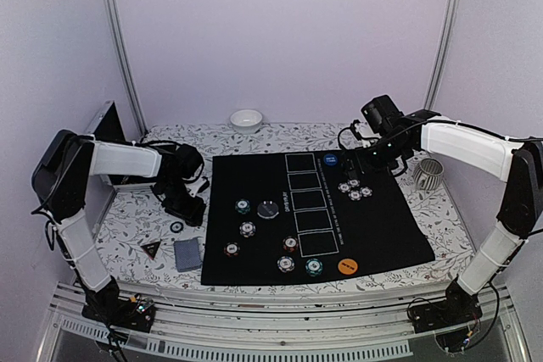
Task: Distribute texas hold em gaming equipment
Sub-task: Pick up the pile of poker chips from the center of the board.
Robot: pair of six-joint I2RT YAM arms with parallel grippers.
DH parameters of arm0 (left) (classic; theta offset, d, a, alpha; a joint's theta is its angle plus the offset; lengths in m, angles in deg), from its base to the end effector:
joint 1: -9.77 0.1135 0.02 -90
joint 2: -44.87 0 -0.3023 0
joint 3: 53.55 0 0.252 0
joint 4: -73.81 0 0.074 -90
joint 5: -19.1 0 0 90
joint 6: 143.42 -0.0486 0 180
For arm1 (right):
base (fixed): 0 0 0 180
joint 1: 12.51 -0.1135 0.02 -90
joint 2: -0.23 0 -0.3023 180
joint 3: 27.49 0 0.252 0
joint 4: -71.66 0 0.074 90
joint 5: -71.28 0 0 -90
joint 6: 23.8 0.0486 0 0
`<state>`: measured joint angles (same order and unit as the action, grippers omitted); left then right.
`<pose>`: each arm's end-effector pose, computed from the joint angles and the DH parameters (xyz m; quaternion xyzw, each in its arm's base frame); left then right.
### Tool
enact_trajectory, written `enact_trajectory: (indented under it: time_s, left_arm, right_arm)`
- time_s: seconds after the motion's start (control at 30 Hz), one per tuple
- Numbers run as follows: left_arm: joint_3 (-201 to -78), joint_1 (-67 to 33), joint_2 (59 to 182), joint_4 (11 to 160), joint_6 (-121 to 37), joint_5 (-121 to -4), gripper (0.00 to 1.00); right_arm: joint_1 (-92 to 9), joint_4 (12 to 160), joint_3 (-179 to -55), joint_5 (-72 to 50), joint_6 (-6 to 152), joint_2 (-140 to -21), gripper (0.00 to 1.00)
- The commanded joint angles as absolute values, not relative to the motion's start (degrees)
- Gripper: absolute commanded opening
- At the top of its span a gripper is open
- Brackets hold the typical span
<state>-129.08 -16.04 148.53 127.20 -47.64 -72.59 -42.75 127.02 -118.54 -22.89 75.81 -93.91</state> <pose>0.2992 -0.1431 0.1672 0.1723 0.9821 -0.0060 0.0751 0.3107 0.1770 0.2971 -0.1625 0.9479 0.0597 0.2673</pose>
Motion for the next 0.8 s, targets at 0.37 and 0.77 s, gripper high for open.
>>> enact_trajectory:
  time_s: [0.37,0.77]
  left_arm:
    - [-128.57,-15.28,149.66,127.12,-48.94,-71.22,0.00]
    - [-136.41,-23.83,143.85,136.23,-50.78,-77.21,0.00]
  right_arm:
    - [-42.49,127.29,-118.65,-22.81,75.69,-93.54,0.99]
    - [-42.19,122.84,-118.72,-14.80,77.67,-88.60,0.99]
